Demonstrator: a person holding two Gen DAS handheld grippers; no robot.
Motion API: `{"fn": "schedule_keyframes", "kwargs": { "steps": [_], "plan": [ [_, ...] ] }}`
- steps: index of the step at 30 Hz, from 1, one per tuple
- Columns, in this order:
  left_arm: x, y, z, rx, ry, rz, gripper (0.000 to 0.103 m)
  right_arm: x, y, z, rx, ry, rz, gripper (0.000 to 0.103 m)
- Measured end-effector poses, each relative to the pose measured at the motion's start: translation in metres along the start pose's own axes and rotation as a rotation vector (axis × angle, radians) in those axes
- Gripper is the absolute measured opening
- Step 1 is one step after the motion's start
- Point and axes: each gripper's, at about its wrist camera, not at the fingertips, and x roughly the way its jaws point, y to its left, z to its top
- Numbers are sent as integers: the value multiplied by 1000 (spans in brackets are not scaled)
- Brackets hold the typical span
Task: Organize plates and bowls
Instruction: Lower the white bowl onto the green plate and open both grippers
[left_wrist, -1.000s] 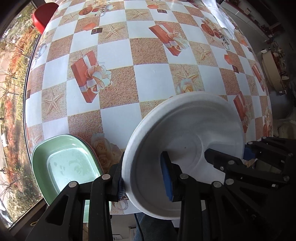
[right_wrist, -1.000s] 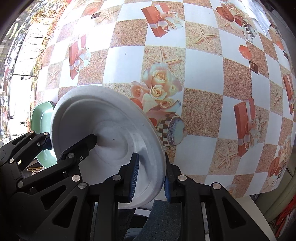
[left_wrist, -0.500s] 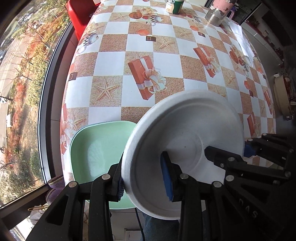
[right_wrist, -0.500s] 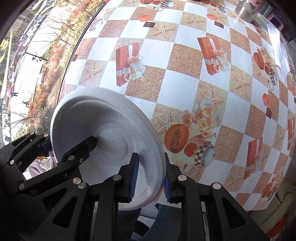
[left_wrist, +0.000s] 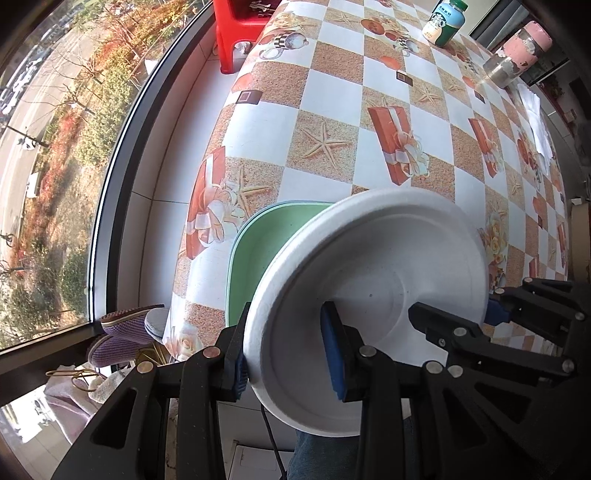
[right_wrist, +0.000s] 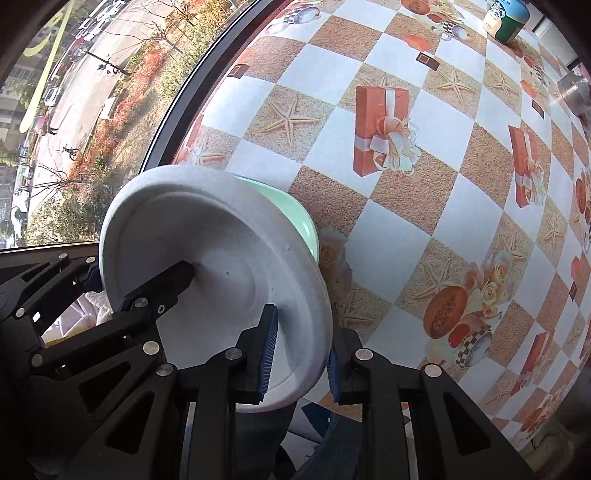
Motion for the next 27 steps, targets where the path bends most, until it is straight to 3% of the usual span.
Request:
{"fn": "schedule_keyframes", "kwargs": {
  "steps": [7, 12, 14, 16, 18, 21, 22, 24, 27],
  "plan": [
    [12, 12, 1, -27, 5, -9, 37, 22, 15, 19, -12, 24, -17, 27],
    [11, 21, 2, -43, -4, 44, 59, 25, 22, 28, -19, 26, -29, 28],
    [8, 26, 2, -45, -14, 56, 65, 25, 22, 30, -23, 19, -52, 39],
    [2, 32, 1, -54, -41, 58, 80, 20, 17, 27, -23, 8, -81, 68],
    [-4, 37, -1, -54, -75, 42, 84, 15, 15, 26, -26, -5, -78, 71],
    [-12, 44, -3, -72, -103, 22, 92, 4, 10, 21, -20, -19, -83, 89],
    [-13, 46, -3, -80, -96, 40, 102, 1, 10, 21, -20, -27, -92, 93],
    [-13, 50, -3, -82, -75, 30, 103, -5, 11, 18, -28, -36, -107, 102],
    [-12, 48, -6, -62, -54, 23, 103, -13, 9, 16, -7, -46, -80, 102]
  ]
}}
